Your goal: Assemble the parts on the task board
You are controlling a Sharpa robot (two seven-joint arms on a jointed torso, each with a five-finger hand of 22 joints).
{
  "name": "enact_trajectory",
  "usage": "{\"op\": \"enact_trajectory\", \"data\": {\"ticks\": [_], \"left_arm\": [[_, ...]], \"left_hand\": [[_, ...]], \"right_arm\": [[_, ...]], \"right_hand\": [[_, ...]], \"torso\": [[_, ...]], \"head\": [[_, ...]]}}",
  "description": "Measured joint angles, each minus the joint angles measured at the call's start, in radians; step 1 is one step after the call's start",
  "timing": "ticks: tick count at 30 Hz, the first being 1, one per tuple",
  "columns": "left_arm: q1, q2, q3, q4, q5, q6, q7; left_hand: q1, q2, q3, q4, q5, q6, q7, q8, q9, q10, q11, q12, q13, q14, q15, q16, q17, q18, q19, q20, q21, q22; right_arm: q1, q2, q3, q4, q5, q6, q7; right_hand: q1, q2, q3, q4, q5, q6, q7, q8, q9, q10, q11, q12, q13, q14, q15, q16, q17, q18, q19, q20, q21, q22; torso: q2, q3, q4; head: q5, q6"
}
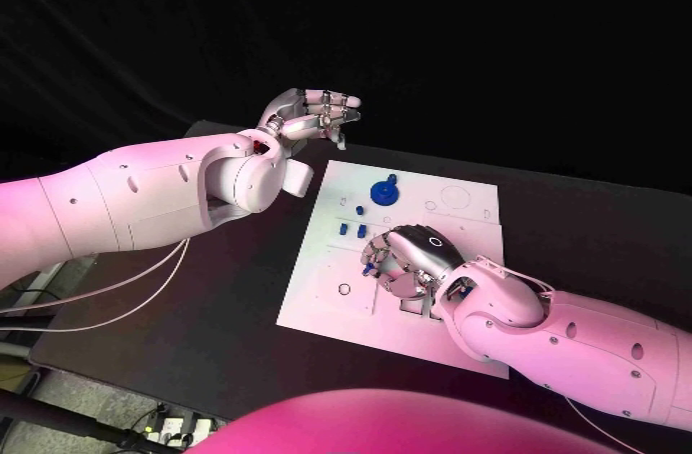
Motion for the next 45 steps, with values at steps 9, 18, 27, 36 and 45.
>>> {"op": "enact_trajectory", "data": {"ticks": [9,18,27,36,45], "left_arm": [[0.000,0.000,0.000,-0.002,0.000,0.001,-0.002],[0.000,0.001,0.000,-0.004,0.000,0.002,-0.004],[0.000,0.001,0.000,-0.004,0.000,0.002,-0.005],[0.000,0.001,0.000,-0.004,0.000,0.002,-0.006],[0.000,0.001,0.000,-0.004,0.000,0.004,-0.008]], "left_hand": [[0.000,0.000,0.000,0.000,0.000,0.000,0.000,0.000,0.000,-0.004,0.004,0.000,0.000,0.000,0.000,0.000,-0.001,0.000,0.000,0.000,0.000,0.001],[0.000,0.000,0.000,0.000,0.000,0.000,0.000,0.000,0.000,-0.003,0.004,0.000,0.000,0.000,0.000,0.000,-0.001,0.000,0.000,0.000,0.000,0.001],[0.000,0.000,0.000,0.000,0.000,0.000,0.000,0.000,0.000,-0.003,0.004,0.000,0.000,0.000,0.000,0.000,-0.001,0.000,0.000,0.000,0.000,0.001],[0.000,0.000,-0.003,-0.003,0.000,0.000,0.000,0.000,-0.001,-0.007,0.000,0.007,0.000,0.000,0.000,0.000,-0.002,0.000,-0.004,0.004,0.000,0.001],[0.000,0.000,-0.003,-0.003,0.000,0.000,0.000,0.000,-0.001,-0.007,0.000,0.007,-0.001,0.000,0.000,0.000,-0.002,0.000,-0.004,0.004,0.000,0.001]], "right_arm": [[0.000,0.001,0.000,-0.001,-0.001,0.008,0.001],[0.000,-0.001,0.000,0.000,-0.005,0.019,0.000],[0.001,0.002,0.001,0.002,-0.018,0.032,-0.008],[0.001,0.015,0.001,0.003,-0.044,0.060,-0.040],[0.003,0.016,0.003,0.008,-0.063,0.076,-0.060]], "right_hand": [[0.000,0.000,0.000,0.000,0.000,0.000,0.000,0.000,0.002,0.000,0.000,0.000,0.000,0.000,0.000,0.000,0.000,0.000,0.000,0.000,0.000,0.000],[0.000,0.000,-0.003,-0.003,-0.001,0.000,0.000,-0.001,0.002,0.001,0.001,0.000,-0.001,0.000,0.000,0.000,-0.002,0.000,0.000,0.000,0.000,0.000],[-0.004,0.004,-0.003,-0.003,0.001,-0.002,0.001,-0.003,0.002,0.002,0.002,0.000,0.000,0.000,0.000,0.000,-0.005,0.000,0.000,0.000,0.000,0.000],[-0.035,-0.008,-0.007,-0.004,-0.007,-0.008,0.005,-0.006,0.004,-0.009,0.004,-0.012,0.001,0.000,0.000,-0.001,-0.014,0.000,0.000,0.000,-0.012,0.000],[-0.071,-0.033,-0.015,0.004,0.013,-0.066,0.030,-0.044,-0.013,-0.060,0.030,-0.049,-0.012,0.000,0.015,-0.008,-0.026,0.000,0.004,0.004,-0.052,0.000]], "torso": [[0.000,-0.0002,0.0000],[0.000,0.0001,-0.0002],[0.000,0.0003,0.0000],[0.000,-0.0004,0.0006],[0.000,-0.0004,-0.0004]], "head": [[0.001,-0.002],[0.001,-0.004],[0.001,-0.005],[0.000,-0.005],[0.001,-0.008]]}}
